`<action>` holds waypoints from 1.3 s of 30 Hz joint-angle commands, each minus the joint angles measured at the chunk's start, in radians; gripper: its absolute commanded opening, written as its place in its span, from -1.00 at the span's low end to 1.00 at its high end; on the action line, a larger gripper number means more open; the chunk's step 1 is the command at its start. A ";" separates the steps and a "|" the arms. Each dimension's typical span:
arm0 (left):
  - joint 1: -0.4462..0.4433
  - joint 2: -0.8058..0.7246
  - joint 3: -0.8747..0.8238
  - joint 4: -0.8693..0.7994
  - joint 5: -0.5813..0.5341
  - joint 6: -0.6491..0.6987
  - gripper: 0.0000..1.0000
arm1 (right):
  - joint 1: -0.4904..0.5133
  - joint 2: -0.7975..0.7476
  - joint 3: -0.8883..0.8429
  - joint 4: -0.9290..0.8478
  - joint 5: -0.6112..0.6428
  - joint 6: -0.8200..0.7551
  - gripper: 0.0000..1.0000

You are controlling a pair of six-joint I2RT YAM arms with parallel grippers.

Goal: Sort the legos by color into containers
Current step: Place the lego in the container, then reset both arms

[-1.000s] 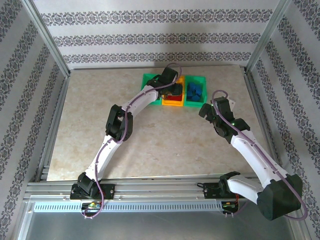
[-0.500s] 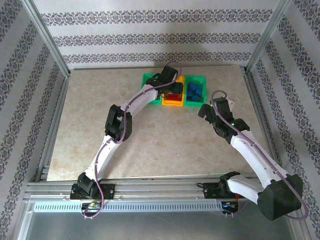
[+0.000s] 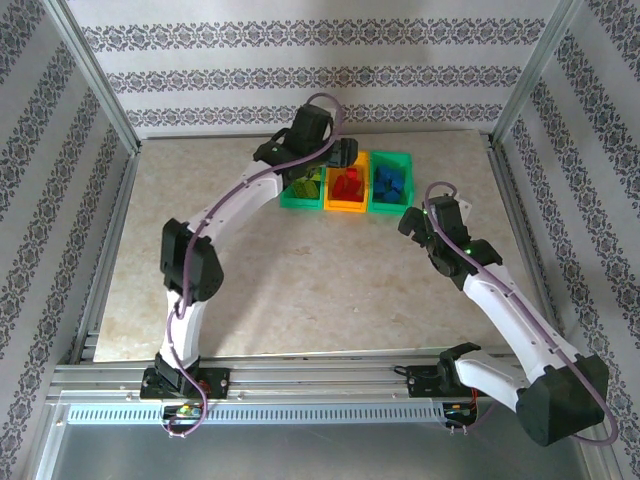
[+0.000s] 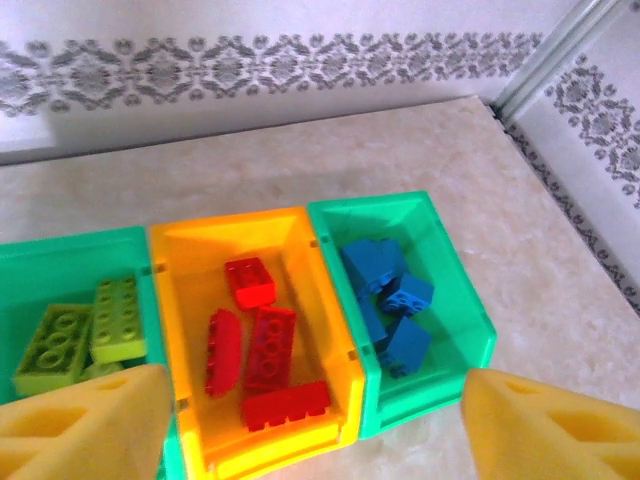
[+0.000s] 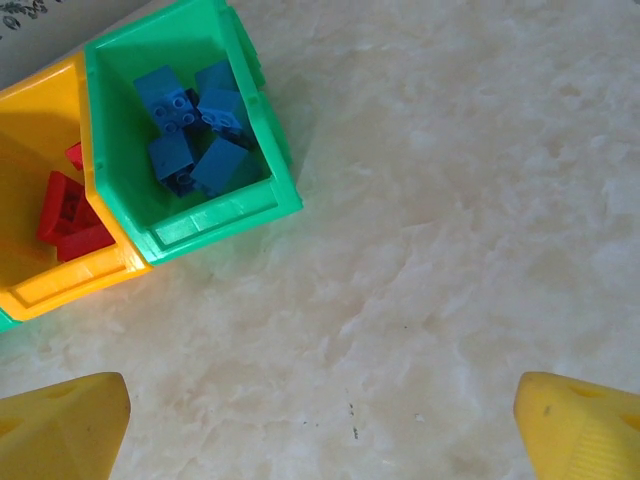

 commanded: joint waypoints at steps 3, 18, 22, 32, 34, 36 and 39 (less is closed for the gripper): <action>0.012 -0.230 -0.323 0.198 -0.153 0.035 0.99 | 0.011 -0.029 -0.024 0.002 0.044 -0.025 0.97; 0.328 -0.833 -1.152 0.393 -0.421 -0.007 0.99 | 0.008 -0.016 -0.047 0.094 0.097 -0.082 0.97; 0.368 -0.952 -1.339 0.528 -0.525 0.052 0.99 | 0.001 -0.003 -0.065 0.155 0.124 -0.117 0.97; 0.481 -1.007 -1.547 0.714 -0.497 0.144 0.99 | -0.058 0.029 -0.116 0.314 0.182 -0.221 0.97; 0.502 -0.986 -1.561 0.741 -0.466 0.153 0.99 | -0.067 0.031 -0.120 0.345 0.186 -0.257 0.97; 0.519 -0.962 -1.570 0.773 -0.433 0.163 0.99 | -0.072 0.035 -0.127 0.381 0.191 -0.298 0.97; 0.531 -0.920 -1.575 0.812 -0.410 0.182 0.99 | -0.084 0.047 -0.144 0.446 0.200 -0.364 0.97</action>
